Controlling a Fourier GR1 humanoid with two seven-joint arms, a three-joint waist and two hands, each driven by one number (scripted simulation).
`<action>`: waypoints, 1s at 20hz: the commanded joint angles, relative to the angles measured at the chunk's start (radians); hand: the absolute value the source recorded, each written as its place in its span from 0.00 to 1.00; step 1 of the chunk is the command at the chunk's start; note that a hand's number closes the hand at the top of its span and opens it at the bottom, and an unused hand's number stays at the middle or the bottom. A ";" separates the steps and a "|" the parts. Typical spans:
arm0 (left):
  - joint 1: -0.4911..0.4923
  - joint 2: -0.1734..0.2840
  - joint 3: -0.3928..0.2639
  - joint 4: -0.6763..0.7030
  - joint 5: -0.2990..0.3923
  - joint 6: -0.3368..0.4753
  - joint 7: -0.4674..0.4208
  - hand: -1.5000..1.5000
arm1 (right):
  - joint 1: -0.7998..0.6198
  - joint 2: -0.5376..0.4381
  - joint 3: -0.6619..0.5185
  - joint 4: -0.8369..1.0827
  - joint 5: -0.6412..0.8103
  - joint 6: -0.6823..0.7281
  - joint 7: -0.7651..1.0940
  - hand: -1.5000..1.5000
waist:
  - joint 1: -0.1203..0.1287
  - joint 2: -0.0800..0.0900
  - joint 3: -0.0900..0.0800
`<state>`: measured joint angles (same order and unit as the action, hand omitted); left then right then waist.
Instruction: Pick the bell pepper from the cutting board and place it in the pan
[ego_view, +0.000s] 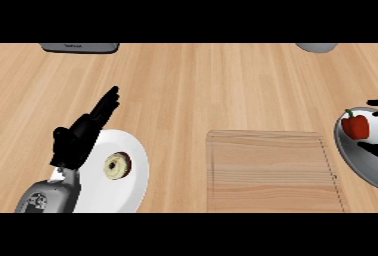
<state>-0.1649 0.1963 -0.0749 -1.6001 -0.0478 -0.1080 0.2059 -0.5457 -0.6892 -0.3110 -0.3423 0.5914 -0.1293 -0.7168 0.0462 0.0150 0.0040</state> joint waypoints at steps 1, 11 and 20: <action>0.010 -0.003 -0.006 -0.027 0.002 -0.006 0.020 0.50 | -0.073 0.030 -0.018 0.112 -0.005 0.006 -0.024 0.00 | 0.014 0.005 0.003; -0.016 0.013 0.044 0.001 0.017 -0.005 0.006 0.50 | -0.120 -0.044 -0.243 0.183 -0.259 0.374 -0.144 0.00 | -0.013 0.004 0.003; 0.001 -0.015 0.010 0.001 -0.013 0.011 -0.005 0.50 | -0.018 -0.151 -0.250 0.212 -0.277 0.665 -0.227 0.00 | -0.011 0.010 0.007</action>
<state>-0.1567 0.1955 -0.0604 -1.6030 -0.0497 -0.1144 0.1971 -0.6056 -0.7981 -0.5531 -0.1372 0.3269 0.3650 -0.8480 0.0400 0.0228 0.0092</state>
